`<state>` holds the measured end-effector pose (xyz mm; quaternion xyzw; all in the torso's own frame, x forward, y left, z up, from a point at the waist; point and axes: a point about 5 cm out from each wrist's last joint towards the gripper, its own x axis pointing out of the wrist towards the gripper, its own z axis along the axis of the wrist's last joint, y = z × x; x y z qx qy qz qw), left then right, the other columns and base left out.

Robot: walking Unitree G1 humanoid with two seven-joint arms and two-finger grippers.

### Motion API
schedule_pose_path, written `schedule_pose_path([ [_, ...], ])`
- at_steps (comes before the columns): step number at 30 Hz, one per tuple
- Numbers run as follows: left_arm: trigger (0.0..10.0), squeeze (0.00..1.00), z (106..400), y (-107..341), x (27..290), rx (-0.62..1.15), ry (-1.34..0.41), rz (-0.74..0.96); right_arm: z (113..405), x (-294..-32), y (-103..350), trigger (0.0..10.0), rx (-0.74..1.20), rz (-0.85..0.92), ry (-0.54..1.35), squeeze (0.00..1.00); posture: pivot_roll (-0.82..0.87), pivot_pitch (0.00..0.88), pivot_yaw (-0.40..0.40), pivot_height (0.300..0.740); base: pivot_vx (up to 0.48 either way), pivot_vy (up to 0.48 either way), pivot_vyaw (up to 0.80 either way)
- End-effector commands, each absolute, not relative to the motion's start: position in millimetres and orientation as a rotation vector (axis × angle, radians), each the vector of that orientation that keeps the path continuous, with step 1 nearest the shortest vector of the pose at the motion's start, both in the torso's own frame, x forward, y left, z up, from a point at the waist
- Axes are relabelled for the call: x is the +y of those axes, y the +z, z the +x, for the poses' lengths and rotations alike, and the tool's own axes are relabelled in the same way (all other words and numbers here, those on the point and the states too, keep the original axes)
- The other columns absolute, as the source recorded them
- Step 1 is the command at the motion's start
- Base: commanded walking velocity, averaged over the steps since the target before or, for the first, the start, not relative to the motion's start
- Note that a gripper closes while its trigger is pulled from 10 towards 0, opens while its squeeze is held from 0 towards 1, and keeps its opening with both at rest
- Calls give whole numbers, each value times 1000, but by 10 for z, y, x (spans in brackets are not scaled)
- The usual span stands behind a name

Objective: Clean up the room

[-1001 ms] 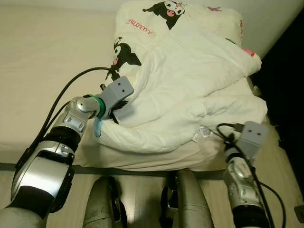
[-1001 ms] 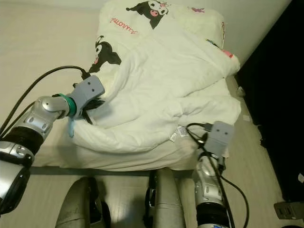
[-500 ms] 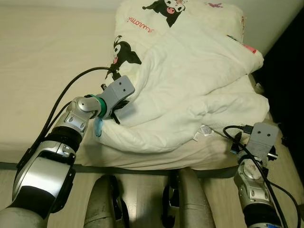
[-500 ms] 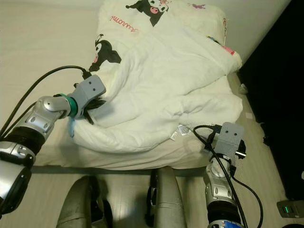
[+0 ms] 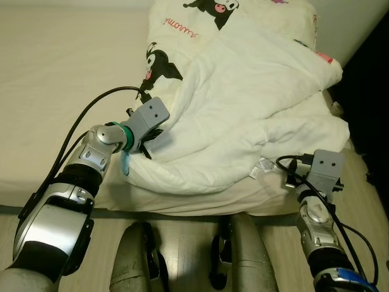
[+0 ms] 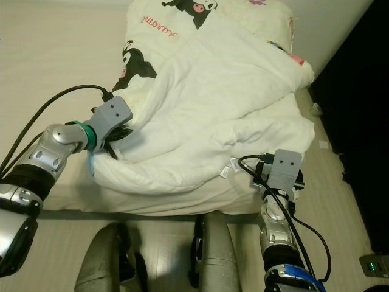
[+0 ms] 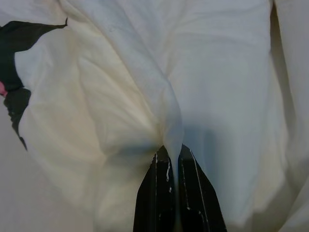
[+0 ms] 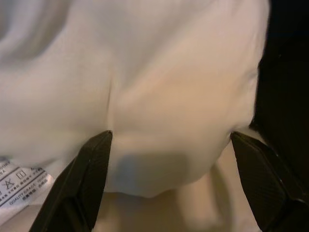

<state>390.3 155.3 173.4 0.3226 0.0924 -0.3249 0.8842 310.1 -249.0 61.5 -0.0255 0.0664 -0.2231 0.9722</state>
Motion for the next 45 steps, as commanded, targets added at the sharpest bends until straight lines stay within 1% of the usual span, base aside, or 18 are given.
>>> schedule_pose_path([
  [1,0,0,3862,1646,1615,234,-681,667,3022,-2542,431,10000,258,1,-487,0,-5,243,57,610,0,0,0],
  [2,0,0,3862,1646,1615,234,-681,667,3022,-2542,431,10000,258,1,-487,0,-5,243,57,610,0,0,0],
  [4,0,0,3851,1636,1620,237,-683,664,3032,-2532,344,10000,351,97,-490,0,-5,243,57,610,0,0,0],
  [6,0,0,3847,1632,1624,238,-683,663,3034,-2522,317,10000,380,126,-485,0,0,246,60,610,0,0,0],
  [12,0,0,3829,1613,1620,240,-681,654,3045,-2561,325,10000,371,106,-477,0,0,246,60,610,0,0,0],
  [13,0,0,3822,1606,1621,241,-680,651,3052,-2588,342,4549,361,96,-480,0,8,247,59,610,0,0,0],
  [14,0,0,3814,1601,1624,243,-680,648,3060,-2608,358,3412,355,94,-481,0,9,247,59,610,0,0,0],
  [15,0,0,3814,1601,1624,243,-680,648,3060,-2608,358,3412,355,94,-481,0,9,247,59,610,0,0,0],
  [16,0,0,3808,1597,1627,244,-680,647,3071,-2618,374,0,346,94,-479,0,9,247,59,610,0,0,0],
  [25,0,0,3794,1584,1609,245,-681,641,3146,-2604,479,0,278,102,-433,0,1,238,56,610,0,0,0],
  [37,0,0,3785,1588,1578,236,-688,637,3165,-2542,507,0,224,123,-416,0,-16,227,48,610,0,0,0],
  [40,0,0,3776,1589,1542,225,-696,628,3111,-2550,494,0,184,210,-501,0,-28,226,36,610,0,0,0],
  [44,0,0,3774,1588,1537,224,-698,627,3097,-2554,495,0,171,236,-527,0,-30,226,36,610,0,0,0],
  [45,0,0,3774,1583,1527,224,-698,626,3066,-2522,504,0,146,236,-553,0,-41,229,31,610,0,0,0],
])
